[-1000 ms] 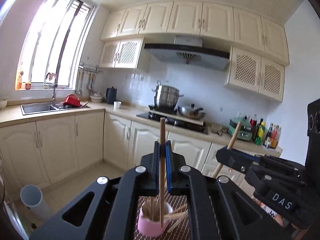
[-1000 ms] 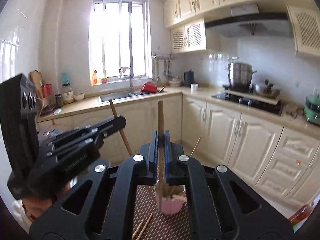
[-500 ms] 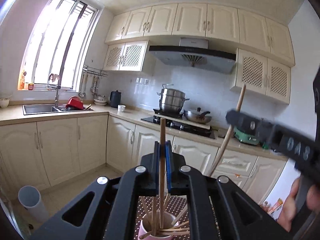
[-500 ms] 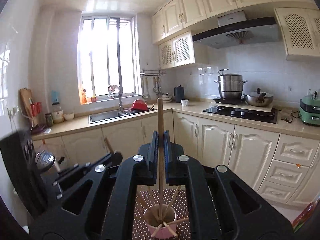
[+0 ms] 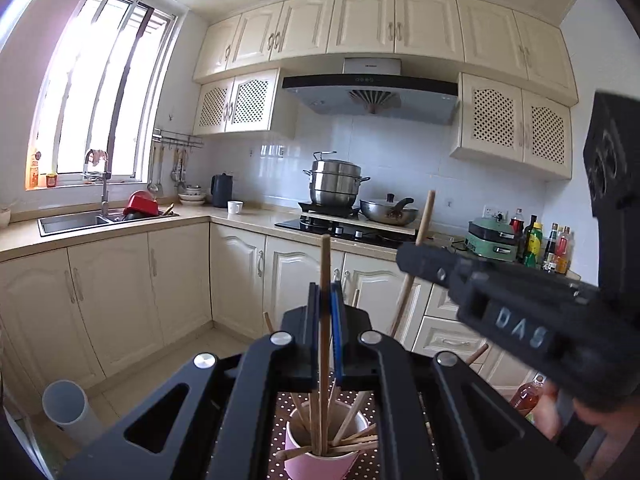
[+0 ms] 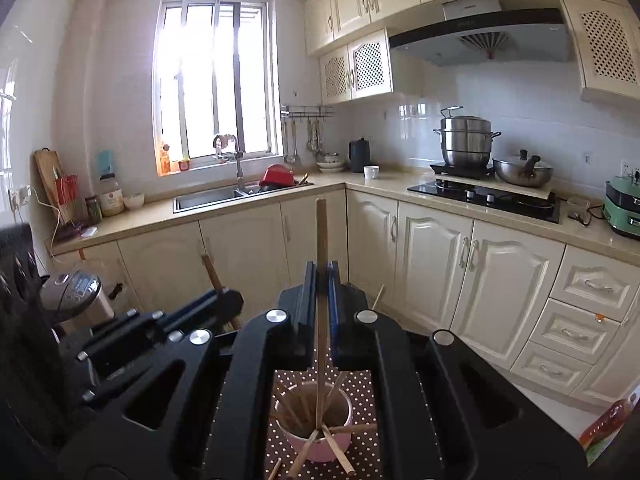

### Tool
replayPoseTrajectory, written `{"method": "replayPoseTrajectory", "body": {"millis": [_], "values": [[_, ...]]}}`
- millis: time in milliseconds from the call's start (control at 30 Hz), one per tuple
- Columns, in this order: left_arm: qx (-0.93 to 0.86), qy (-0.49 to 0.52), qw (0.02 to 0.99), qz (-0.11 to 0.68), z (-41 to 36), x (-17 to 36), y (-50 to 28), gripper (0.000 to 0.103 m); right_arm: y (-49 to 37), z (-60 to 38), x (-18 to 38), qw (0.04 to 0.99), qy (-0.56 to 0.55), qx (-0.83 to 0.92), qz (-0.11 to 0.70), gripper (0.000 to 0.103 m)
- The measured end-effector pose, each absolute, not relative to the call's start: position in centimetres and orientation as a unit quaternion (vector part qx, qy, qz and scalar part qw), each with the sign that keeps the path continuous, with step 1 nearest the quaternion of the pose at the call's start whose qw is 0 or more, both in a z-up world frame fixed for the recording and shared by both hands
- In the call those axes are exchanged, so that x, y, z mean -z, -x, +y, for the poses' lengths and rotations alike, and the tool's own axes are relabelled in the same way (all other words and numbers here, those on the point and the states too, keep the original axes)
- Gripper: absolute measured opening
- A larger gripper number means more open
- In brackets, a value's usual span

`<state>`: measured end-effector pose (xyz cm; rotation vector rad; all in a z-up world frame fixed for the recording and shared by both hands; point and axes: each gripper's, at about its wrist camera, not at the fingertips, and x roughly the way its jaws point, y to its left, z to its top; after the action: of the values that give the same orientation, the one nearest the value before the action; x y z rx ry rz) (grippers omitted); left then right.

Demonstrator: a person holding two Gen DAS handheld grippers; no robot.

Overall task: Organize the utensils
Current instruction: 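Lower the left gripper's chopstick into the cup while the right gripper lowers its chopstick in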

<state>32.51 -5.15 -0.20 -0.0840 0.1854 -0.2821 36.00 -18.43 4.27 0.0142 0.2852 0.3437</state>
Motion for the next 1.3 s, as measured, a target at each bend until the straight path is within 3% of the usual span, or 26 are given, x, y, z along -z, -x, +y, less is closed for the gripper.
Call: {"method": "replayPoseTrajectory", "body": {"millis": [1300], "values": [[0.158,0.031,0.981,0.111,-4.5,0.1,-31.5,0.006,-35.5,-18.5,1.1,0.961,0.006,-0.182,0.207,0.006]]}}
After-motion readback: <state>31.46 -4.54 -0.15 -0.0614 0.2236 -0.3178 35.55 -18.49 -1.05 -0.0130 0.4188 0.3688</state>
